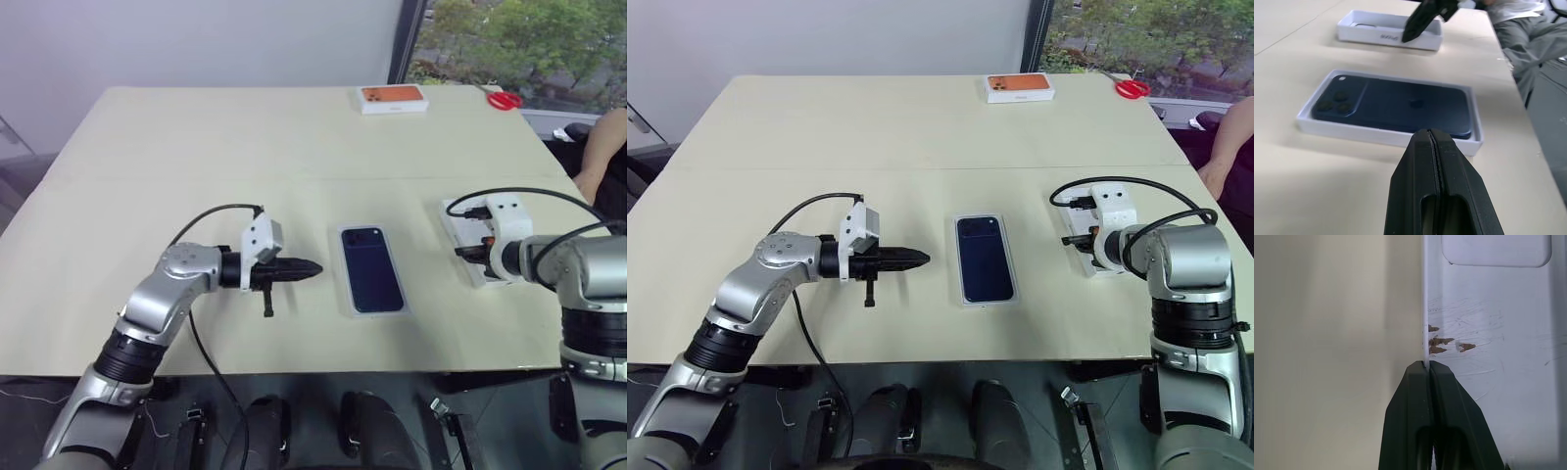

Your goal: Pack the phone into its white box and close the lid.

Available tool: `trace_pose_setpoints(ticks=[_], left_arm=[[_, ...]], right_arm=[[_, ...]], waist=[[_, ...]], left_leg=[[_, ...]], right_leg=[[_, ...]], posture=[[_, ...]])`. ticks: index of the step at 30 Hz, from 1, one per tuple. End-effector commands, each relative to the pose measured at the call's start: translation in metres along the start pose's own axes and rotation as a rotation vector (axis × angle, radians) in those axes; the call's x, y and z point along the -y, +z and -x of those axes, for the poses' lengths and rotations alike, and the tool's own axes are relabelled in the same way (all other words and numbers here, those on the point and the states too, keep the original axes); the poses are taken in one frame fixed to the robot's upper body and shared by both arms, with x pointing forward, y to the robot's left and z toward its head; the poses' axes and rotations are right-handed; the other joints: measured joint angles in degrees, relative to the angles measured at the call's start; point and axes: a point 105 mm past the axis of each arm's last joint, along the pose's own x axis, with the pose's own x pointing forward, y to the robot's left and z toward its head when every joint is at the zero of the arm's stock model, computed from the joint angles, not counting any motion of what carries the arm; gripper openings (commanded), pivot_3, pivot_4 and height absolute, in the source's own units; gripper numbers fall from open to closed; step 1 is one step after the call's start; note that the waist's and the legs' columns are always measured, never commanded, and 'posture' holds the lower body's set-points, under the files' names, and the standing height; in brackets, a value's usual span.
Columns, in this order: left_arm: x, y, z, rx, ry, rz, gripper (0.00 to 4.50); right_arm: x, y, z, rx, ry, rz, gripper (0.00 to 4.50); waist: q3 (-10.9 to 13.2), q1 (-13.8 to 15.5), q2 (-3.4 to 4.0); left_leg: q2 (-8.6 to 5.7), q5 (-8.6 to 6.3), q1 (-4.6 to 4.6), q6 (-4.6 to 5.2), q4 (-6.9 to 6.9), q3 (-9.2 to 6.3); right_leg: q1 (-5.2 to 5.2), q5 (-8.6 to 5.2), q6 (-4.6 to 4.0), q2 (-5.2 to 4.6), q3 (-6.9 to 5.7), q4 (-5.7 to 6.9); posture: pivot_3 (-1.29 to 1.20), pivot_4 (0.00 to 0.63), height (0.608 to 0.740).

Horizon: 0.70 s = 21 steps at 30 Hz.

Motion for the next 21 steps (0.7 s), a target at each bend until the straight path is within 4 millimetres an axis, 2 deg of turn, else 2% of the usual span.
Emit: trace_pose_setpoints(ticks=[1,3,7,13,16,21], left_arm=[[-0.027,-0.003,0.019,0.009,0.169,-0.005,0.0],[-0.037,-0.008,0.025,-0.001,0.226,0.009,0.0],[-0.047,-0.012,0.031,0.003,0.275,0.023,0.0],[-0.051,-0.015,0.032,-0.009,0.302,0.015,0.0],[-0.05,-0.016,0.03,-0.007,0.303,0.015,0.0],[-0.049,-0.017,0.026,-0.007,0.301,0.02,0.0]], right_arm=[[-0.05,0.046,0.037,0.26,0.291,0.016,0.04],[-0.077,0.052,0.046,0.334,0.474,-0.017,0.04],[-0.133,0.048,0.053,0.385,0.776,-0.116,0.04],[-0.193,0.033,0.062,0.313,1.019,-0.313,0.04],[-0.207,0.023,0.062,0.195,1.017,-0.494,0.04],[-0.213,0.012,0.048,0.118,0.901,-0.685,0.04]], waist=[[0.0,-0.4,0.01],[0.0,-0.8,0.01],[0.0,-1.0,0.0],[0.0,-1.0,0.03],[0.0,-1.4,0.04],[0.0,-1.4,0.02]], left_leg=[[0.01,0.0,0.01,0.0,0.0,0.0],[0.06,0.0,0.02,0.0,-0.01,-0.05],[0.08,0.0,0.01,0.0,-0.04,-0.12],[0.04,0.01,-0.02,-0.01,-0.04,-0.09],[-0.01,0.0,-0.03,-0.01,-0.09,-0.06],[0.04,0.0,0.01,0.0,-0.05,0.01]], right_leg=[[-0.02,0.0,0.01,0.01,0.01,0.04],[-0.02,0.01,0.01,0.06,-0.03,0.08],[0.0,0.01,0.01,0.04,-0.04,0.08],[-0.03,0.01,0.01,-0.08,-0.01,0.09],[-0.06,0.0,0.0,-0.31,-0.03,0.06],[-0.04,0.0,0.01,-0.04,0.07,0.09]], posture=[[0.0,0.15,0.74],[0.0,0.15,0.74],[0.0,0.15,0.74],[0.0,0.15,0.74],[0.0,0.15,0.74],[0.0,0.15,0.74]])
